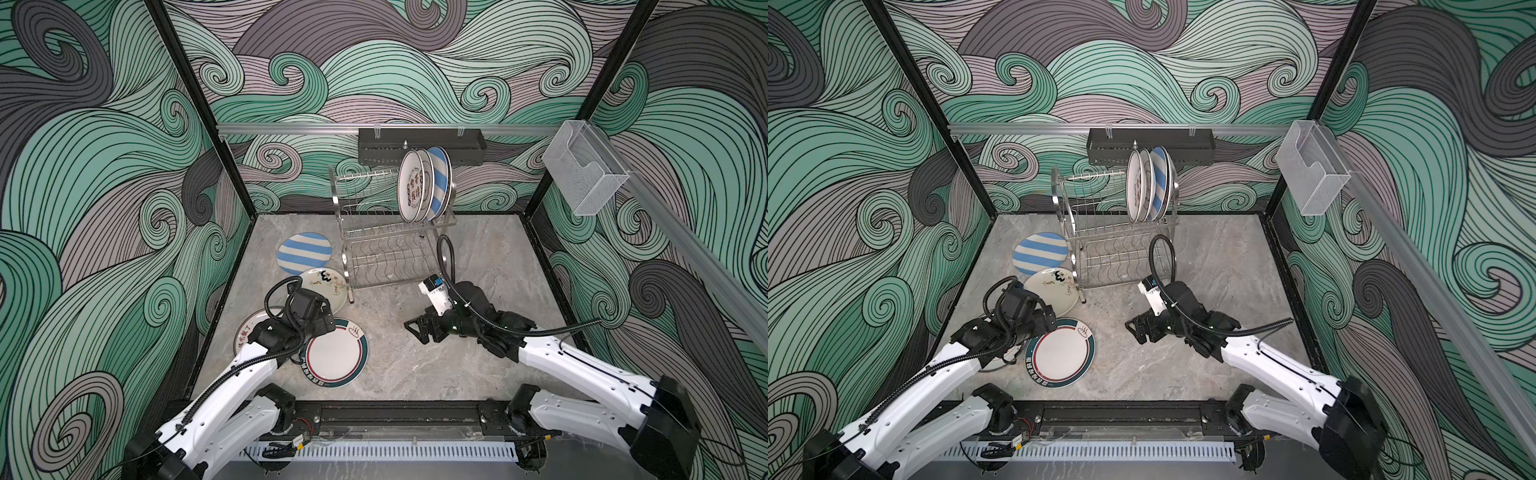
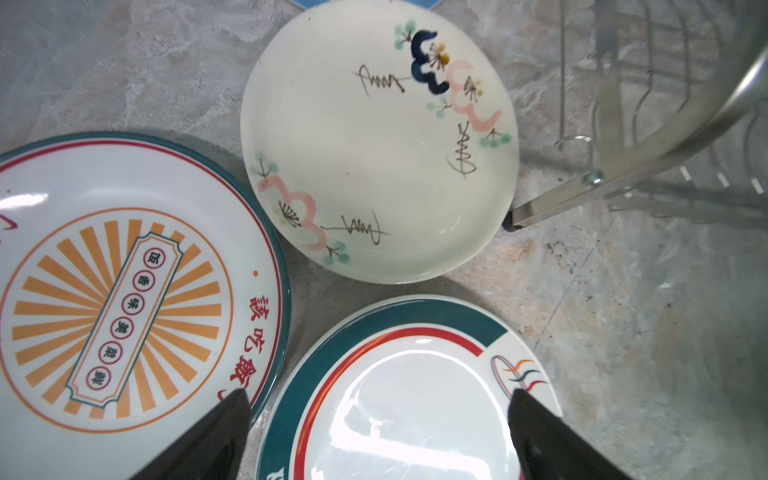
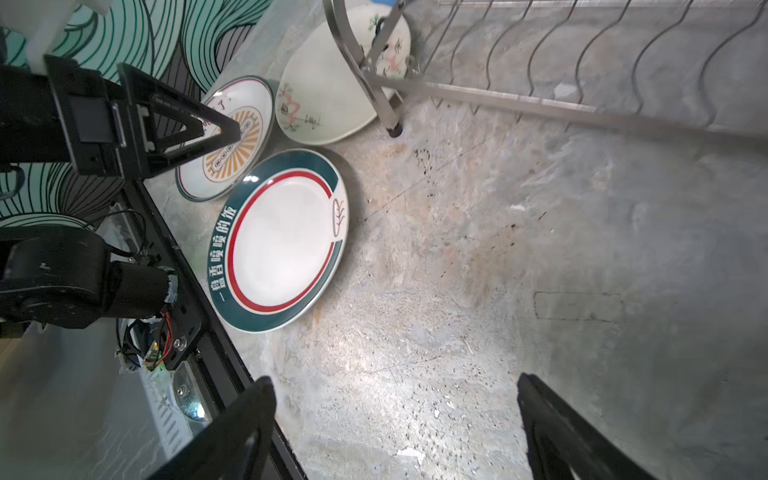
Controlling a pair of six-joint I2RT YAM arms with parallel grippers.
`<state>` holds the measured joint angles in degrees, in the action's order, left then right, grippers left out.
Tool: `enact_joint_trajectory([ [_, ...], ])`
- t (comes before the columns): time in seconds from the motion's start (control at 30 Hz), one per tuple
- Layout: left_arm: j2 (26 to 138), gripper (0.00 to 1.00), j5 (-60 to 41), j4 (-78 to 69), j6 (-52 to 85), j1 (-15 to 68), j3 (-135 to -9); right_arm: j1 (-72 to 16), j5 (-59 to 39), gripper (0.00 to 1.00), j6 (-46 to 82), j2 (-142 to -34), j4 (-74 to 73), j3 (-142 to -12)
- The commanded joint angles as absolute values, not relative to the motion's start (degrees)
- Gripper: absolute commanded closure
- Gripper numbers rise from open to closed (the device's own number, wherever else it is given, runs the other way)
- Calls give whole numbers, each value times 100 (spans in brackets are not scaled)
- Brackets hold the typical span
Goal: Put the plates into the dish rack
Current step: 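Move the right gripper toward the green-rimmed plate while the left gripper shifts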
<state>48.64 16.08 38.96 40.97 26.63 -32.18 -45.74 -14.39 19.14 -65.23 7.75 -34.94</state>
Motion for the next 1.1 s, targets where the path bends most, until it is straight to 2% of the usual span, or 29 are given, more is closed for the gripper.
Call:
enact_joint_trajectory([
  [0.0, 4470, 1, 1811, 3943, 4315, 2589, -2826, -4571, -1852, 11, 2421, -6840, -768, -2898],
  [0.17, 3605, 1, 1839, 3882, 4346, 2505, -2476, -4708, -2070, 14, 2372, -7014, -956, -2879],
  [0.5, 2947, 1, 1543, 3618, 4377, 2500, -1850, -4958, -2038, 13, 2743, -7028, -1621, -2450],
  [0.67, 3203, 1, 1714, 3477, 4223, 2499, -1951, -5217, -1976, 13, 3157, -7386, -2200, -2462],
  [0.9, 4097, 1, 1264, 2871, 4140, 2488, -2025, -5465, -1959, 13, 3492, -8100, -2430, -2771],
  [1.07, 4180, 1, 1042, 2715, 4125, 2490, -2008, -5592, -2051, 14, 3613, -8572, -2483, -3040],
])
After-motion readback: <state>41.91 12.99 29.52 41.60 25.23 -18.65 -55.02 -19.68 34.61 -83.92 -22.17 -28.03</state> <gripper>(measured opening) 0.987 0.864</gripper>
